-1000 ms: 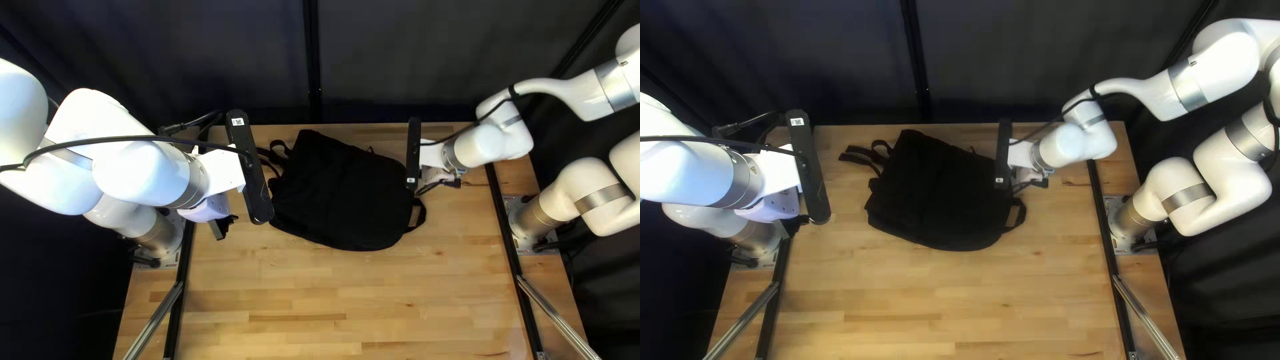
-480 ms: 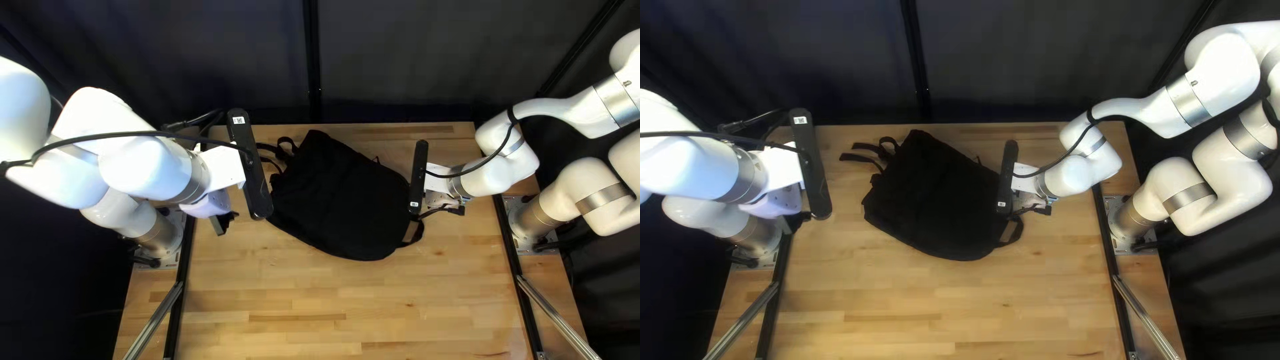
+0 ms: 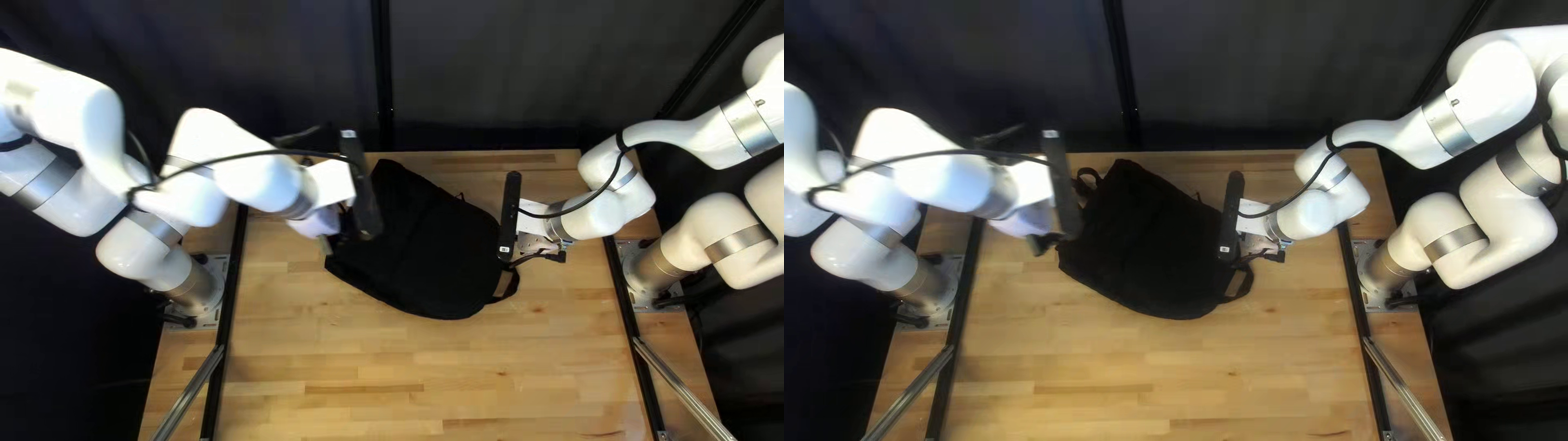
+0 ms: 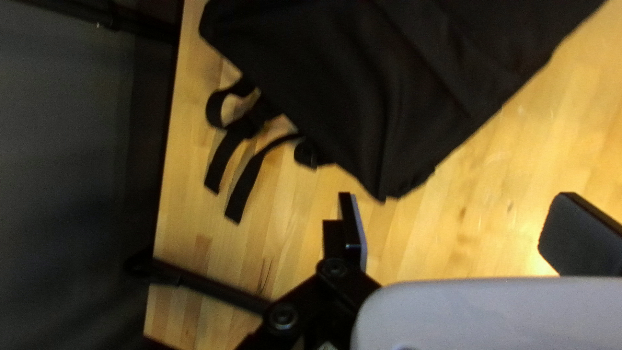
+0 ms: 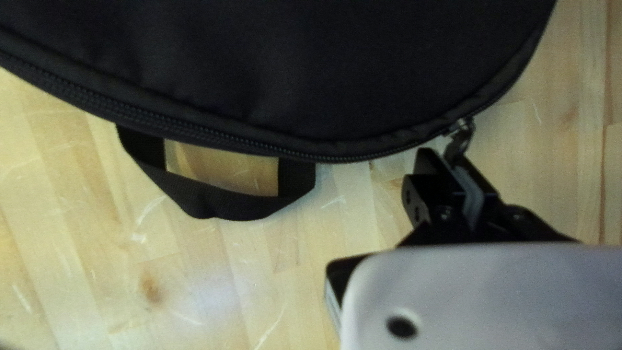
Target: Remove a lunch box from a kids backpack
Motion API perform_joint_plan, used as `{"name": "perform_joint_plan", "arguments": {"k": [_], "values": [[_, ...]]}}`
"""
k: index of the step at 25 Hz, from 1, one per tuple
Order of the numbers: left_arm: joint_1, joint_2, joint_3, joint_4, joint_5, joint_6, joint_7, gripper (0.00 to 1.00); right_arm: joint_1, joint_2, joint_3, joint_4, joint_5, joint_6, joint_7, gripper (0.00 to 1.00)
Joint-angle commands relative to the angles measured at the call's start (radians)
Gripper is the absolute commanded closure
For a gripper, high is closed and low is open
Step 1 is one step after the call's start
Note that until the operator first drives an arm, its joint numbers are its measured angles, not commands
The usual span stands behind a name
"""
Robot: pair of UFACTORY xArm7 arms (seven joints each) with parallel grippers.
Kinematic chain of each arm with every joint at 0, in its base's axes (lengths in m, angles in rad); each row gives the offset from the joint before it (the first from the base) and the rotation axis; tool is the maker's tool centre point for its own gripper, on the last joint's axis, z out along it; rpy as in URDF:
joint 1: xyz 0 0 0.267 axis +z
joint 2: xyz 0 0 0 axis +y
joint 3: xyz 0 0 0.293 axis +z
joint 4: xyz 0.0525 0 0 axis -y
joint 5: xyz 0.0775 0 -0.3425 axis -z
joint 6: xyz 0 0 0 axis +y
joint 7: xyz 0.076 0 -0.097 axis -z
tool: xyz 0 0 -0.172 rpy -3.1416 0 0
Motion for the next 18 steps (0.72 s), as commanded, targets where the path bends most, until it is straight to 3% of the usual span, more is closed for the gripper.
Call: {"name": "perform_joint_plan", "arguments": {"k": [1,5,9,14,18], "values": [[-0.025,0.089,0.056,-0.032,-0.042,-0.107,0.021,0.00,-0.011,-0.004,-0.001,-0.018,-0.026,-0.014,0.012,1.00],[-0.056,0.182,0.122,-0.056,-0.121,-0.209,0.101,0.00,-0.010,-0.011,0.004,-0.023,-0.028,-0.010,0.014,1.00],[-0.061,0.220,0.175,-0.035,-0.170,-0.217,0.194,0.00,-0.001,0.004,0.008,-0.011,-0.022,-0.012,0.017,1.00],[-0.025,0.140,0.191,-0.117,-0.149,-0.196,0.212,0.00,-0.003,0.003,0.007,-0.018,-0.029,-0.020,0.019,1.00],[0.016,0.074,0.187,-0.239,-0.115,-0.224,0.171,0.00,-0.002,0.014,0.003,-0.011,-0.032,-0.028,0.016,1.00]]}}
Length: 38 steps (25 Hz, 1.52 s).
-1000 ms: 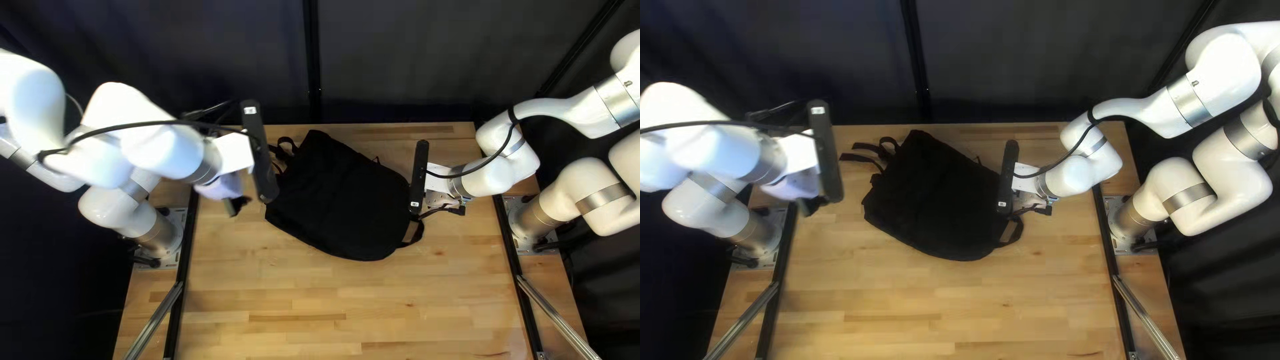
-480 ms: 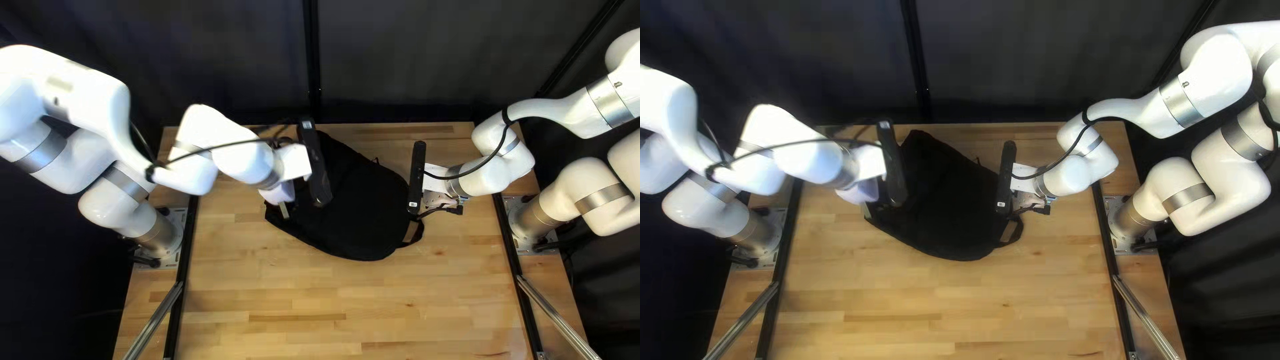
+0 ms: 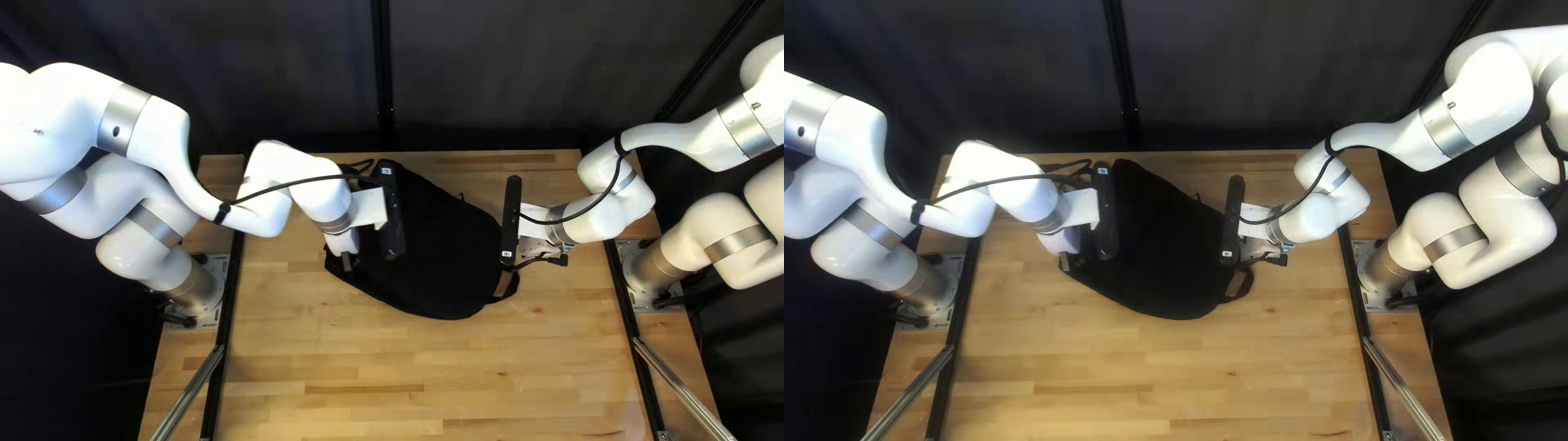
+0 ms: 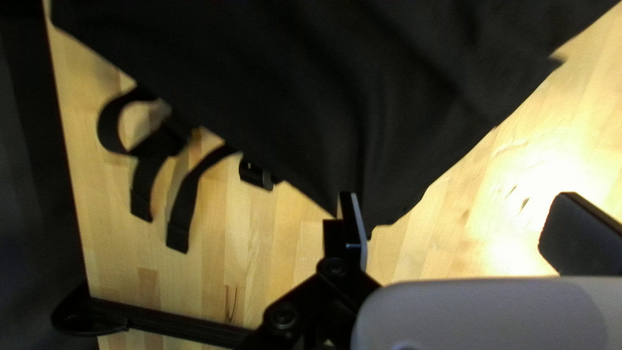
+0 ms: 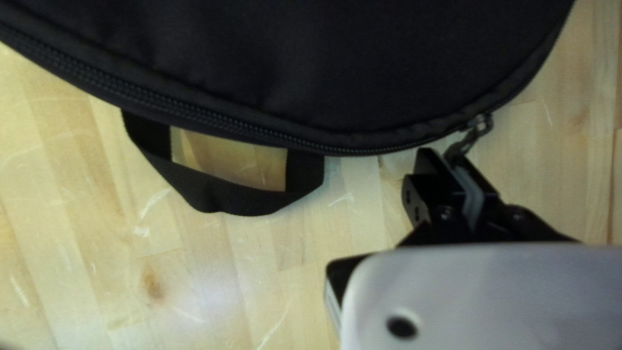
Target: Remove a lunch box from a kids backpack
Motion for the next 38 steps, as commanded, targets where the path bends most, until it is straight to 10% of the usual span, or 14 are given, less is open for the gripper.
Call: {"name": "perform_joint_plan", "arguments": {"k": [1,20,21,22,38], "values": [[0.044,-0.069,-0.003,-0.114,0.036,-0.025,-0.042,0.00,0.005,0.011,-0.001,0.008,0.002,-0.006,-0.004,1.00],[0.085,0.003,0.042,-0.254,0.077,-0.226,-0.136,0.00,0.019,-0.029,0.014,-0.012,0.027,0.026,-0.020,1.00],[0.081,0.015,0.043,-0.254,0.075,-0.239,-0.140,0.85,0.018,-0.028,0.014,-0.011,0.026,0.026,-0.020,1.00],[0.072,0.041,0.042,-0.257,0.073,-0.270,-0.151,1.00,0.018,-0.026,0.013,-0.011,0.026,0.025,-0.020,1.00],[-0.009,0.053,-0.080,-0.216,0.018,-0.223,-0.301,1.00,0.036,-0.016,0.047,-0.014,0.034,0.040,0.035,1.00]]}}
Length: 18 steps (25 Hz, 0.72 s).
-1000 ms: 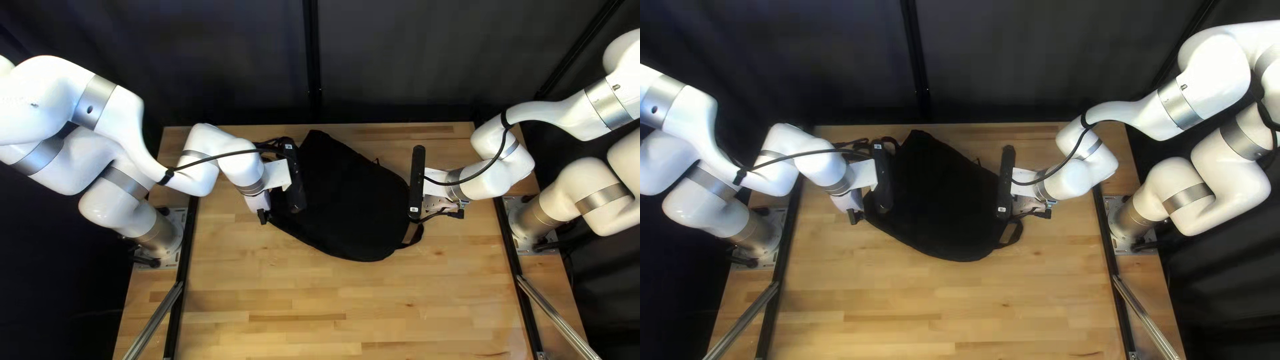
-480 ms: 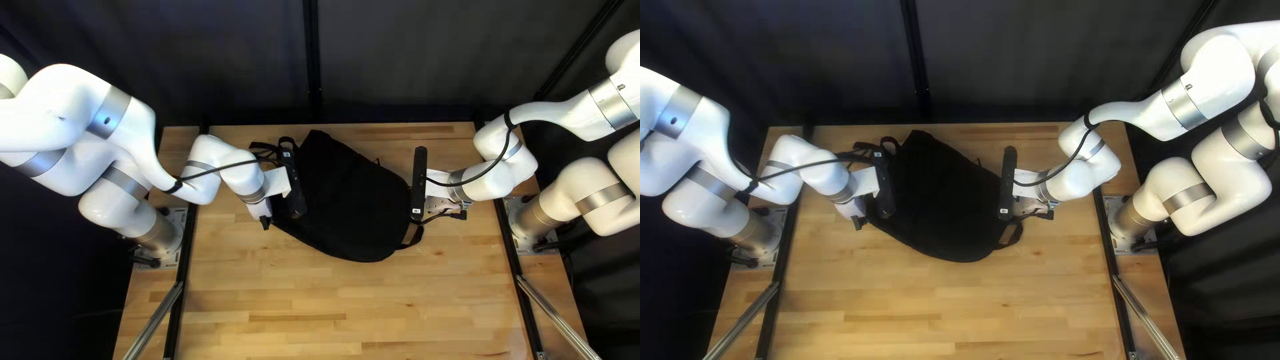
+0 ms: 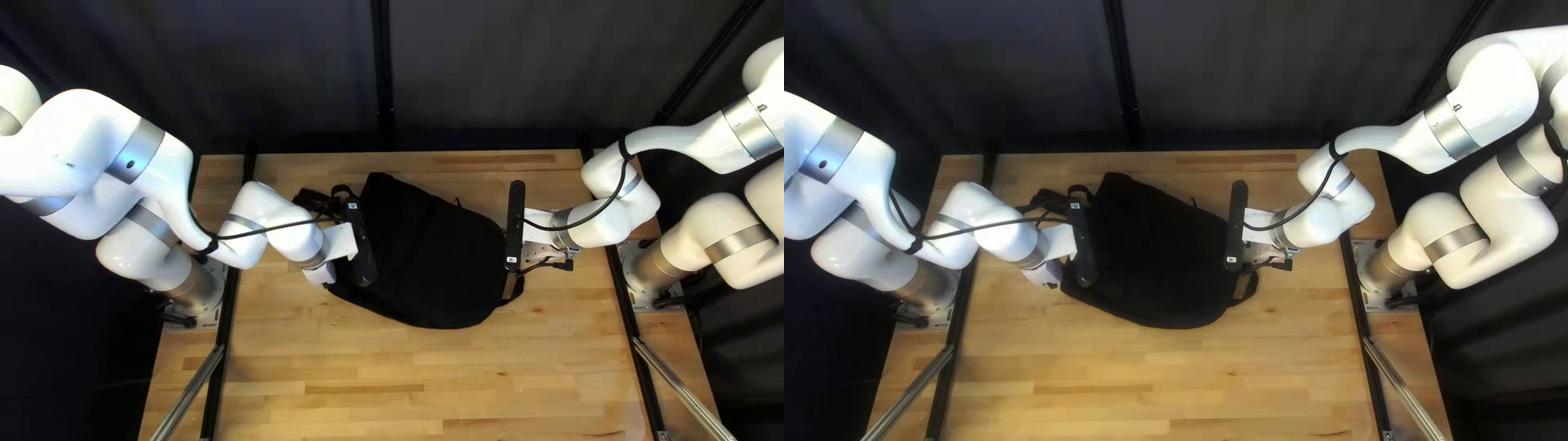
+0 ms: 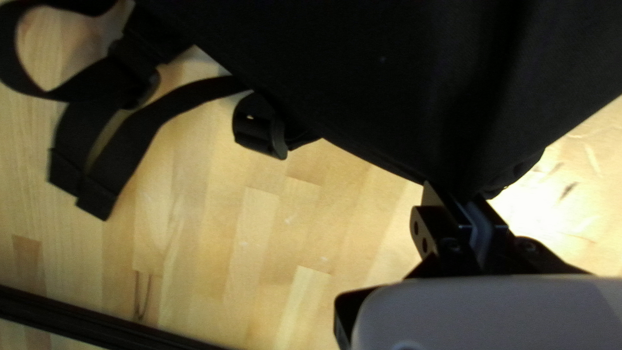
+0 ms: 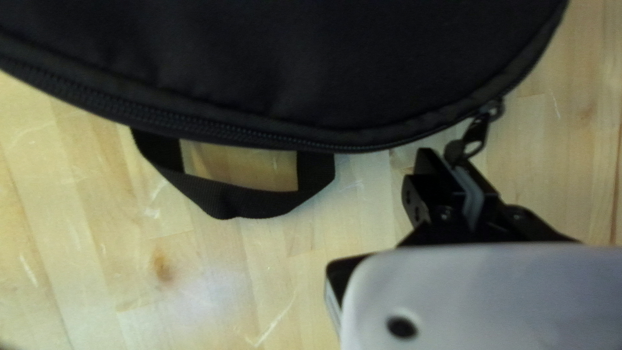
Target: Remove a lunch box from a kids backpack
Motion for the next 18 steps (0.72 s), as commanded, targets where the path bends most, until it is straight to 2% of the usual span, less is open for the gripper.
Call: {"name": "perform_joint_plan", "arguments": {"k": [1,8,14,18], "values": [[-0.025,0.022,-0.016,0.031,-0.033,0.020,-0.020,1.00,0.028,0.022,0.031,0.012,0.025,0.013,0.043,1.00],[-0.025,0.032,-0.020,0.040,-0.037,0.024,-0.040,1.00,0.109,0.059,0.128,0.010,0.092,0.050,0.177,1.00],[-0.027,0.038,-0.026,0.048,-0.037,0.029,-0.055,1.00,0.212,0.065,0.197,0.066,0.245,0.158,0.178,1.00],[-0.026,0.034,-0.033,0.055,-0.033,0.041,-0.061,1.00,0.241,0.110,0.216,0.106,0.282,0.172,0.185,1.00]]}}
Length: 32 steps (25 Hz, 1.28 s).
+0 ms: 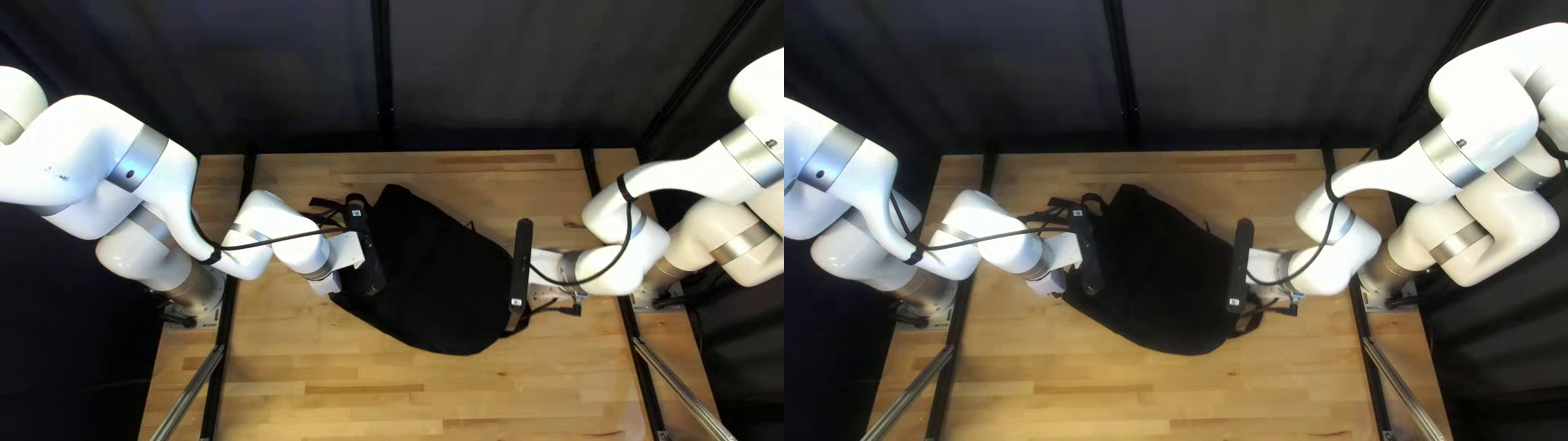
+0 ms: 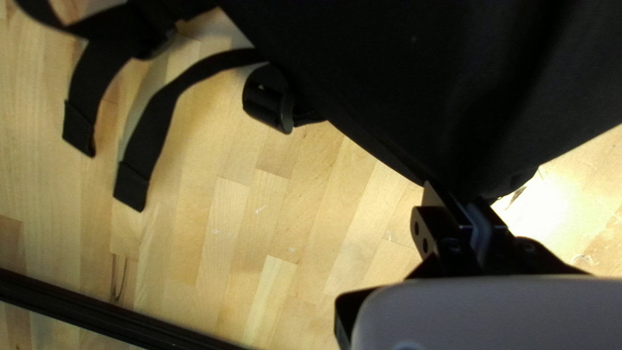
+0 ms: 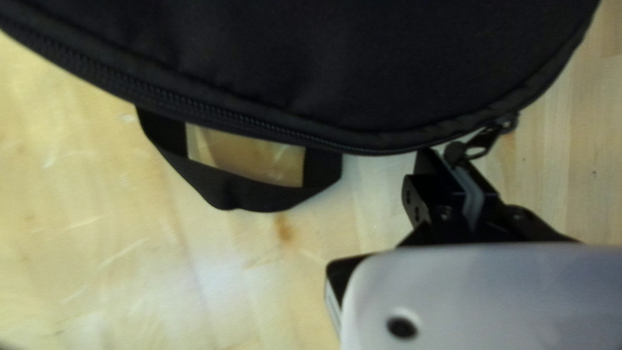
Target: Remove a lunch box from a kids backpack
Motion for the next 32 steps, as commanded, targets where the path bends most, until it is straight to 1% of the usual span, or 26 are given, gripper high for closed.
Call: {"name": "perform_joint_plan", "arguments": {"k": [1,4,6,7,8,9,11,12,15,17,19,22,23,25,26,27,29,32], "values": [[0.001,-0.005,-0.006,0.006,0.004,0.010,-0.006,1.00,0.035,0.052,0.022,0.044,0.040,0.011,0.009,1.00],[0.001,-0.009,-0.011,0.008,0.009,0.014,-0.011,1.00,0.029,0.060,0.017,0.039,0.031,-0.001,0.012,1.00],[0.001,-0.023,-0.017,0.006,0.012,0.018,-0.015,1.00,0.002,0.027,-0.004,0.013,0.006,-0.004,-0.004,1.00],[0.001,-0.029,-0.019,0.007,0.013,0.022,-0.016,0.55,-0.012,0.010,-0.017,0.001,-0.007,-0.005,-0.017,1.00],[0.001,-0.043,-0.024,0.010,0.013,0.033,-0.017,0.00,-0.046,-0.023,-0.046,-0.024,-0.038,-0.010,-0.042,1.00],[0.000,-0.050,-0.027,0.011,0.012,0.038,-0.015,0.00,-0.062,-0.039,-0.060,-0.034,-0.053,-0.012,-0.054,1.00],[-0.002,-0.083,-0.040,0.022,0.011,0.077,-0.013,0.00,-0.120,-0.098,-0.115,-0.055,-0.096,-0.007,-0.125,1.00],[-0.002,-0.096,-0.044,0.026,0.011,0.093,-0.010,0.00,-0.132,-0.109,-0.130,-0.054,-0.103,-0.004,-0.148,1.00],[0.008,-0.175,-0.060,0.051,0.016,0.193,0.019,0.00,-0.162,-0.127,-0.173,-0.026,-0.103,0.015,-0.233,1.00],[0.019,-0.222,-0.062,0.091,0.019,0.275,0.060,0.00,-0.172,-0.126,-0.189,-0.013,-0.104,0.018,-0.260,1.00],[0.028,-0.226,-0.036,0.182,0.016,0.362,0.144,0.00,-0.186,-0.119,-0.213,-0.002,-0.113,0.009,-0.287,1.00],[0.025,-0.162,0.021,0.308,0.006,0.404,0.248,0.00,-0.211,-0.113,-0.251,0.011,-0.126,-0.001,-0.327,1.00],[0.017,-0.103,0.064,0.380,-0.010,0.401,0.308,0.00,-0.217,-0.111,-0.263,0.021,-0.126,0.000,-0.346,1.00],[0.007,-0.050,0.104,0.436,-0.029,0.386,0.360,0.00,-0.223,-0.105,-0.281,0.040,-0.121,0.003,-0.375,1.00],[0.000,0.002,0.139,0.481,-0.053,0.362,0.405,0.00,-0.228,-0.100,-0.296,0.055,-0.119,0.003,-0.398,1.00],[-0.001,0.026,0.154,0.498,-0.066,0.347,0.425,0.00,-0.231,-0.097,-0.304,0.063,-0.119,0.001,-0.409,1.00],[-0.008,0.109,0.206,0.541,-0.120,0.283,0.493,0.00,-0.233,-0.095,-0.314,0.076,-0.116,0.004,-0.429,1.00],[-0.003,0.195,0.252,0.560,-0.204,0.208,0.569,0.00,-0.229,-0.107,-0.297,0.066,-0.120,0.011,-0.413,1.00]]}}
